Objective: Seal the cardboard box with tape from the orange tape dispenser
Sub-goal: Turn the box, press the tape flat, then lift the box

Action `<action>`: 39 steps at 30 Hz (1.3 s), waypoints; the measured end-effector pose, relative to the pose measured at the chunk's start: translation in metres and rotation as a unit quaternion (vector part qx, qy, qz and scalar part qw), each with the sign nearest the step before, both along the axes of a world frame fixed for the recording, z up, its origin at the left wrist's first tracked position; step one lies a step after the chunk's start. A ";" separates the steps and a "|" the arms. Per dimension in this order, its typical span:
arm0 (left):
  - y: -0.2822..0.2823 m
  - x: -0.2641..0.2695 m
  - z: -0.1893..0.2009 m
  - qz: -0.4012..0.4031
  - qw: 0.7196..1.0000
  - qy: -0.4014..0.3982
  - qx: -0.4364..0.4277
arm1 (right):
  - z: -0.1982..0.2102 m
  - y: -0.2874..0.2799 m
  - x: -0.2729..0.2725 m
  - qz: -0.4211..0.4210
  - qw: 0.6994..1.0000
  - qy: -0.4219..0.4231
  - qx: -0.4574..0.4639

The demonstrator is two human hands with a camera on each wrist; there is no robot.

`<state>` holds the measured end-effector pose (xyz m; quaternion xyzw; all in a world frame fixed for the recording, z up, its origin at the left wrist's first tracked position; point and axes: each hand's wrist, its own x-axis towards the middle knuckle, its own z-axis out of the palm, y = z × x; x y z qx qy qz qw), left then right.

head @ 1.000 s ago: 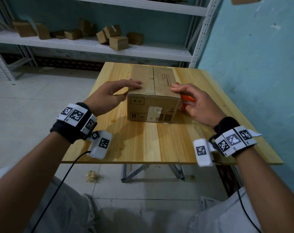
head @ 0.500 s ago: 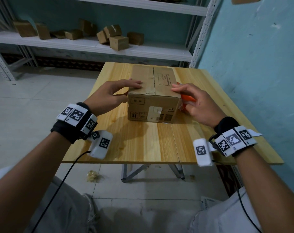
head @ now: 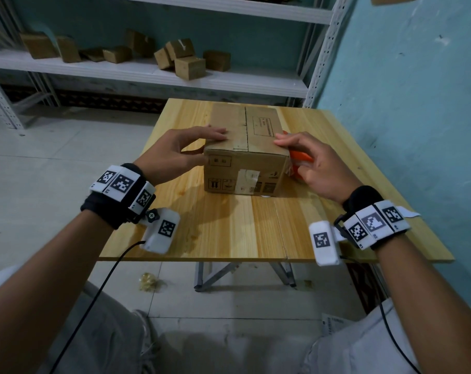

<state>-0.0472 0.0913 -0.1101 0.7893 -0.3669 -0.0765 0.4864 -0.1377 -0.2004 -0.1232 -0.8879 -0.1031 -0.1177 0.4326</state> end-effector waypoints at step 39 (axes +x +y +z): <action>0.002 0.013 -0.007 -0.009 0.993 -0.114 0.024 | 0.003 0.004 -0.003 -0.005 1.000 -0.003 -0.004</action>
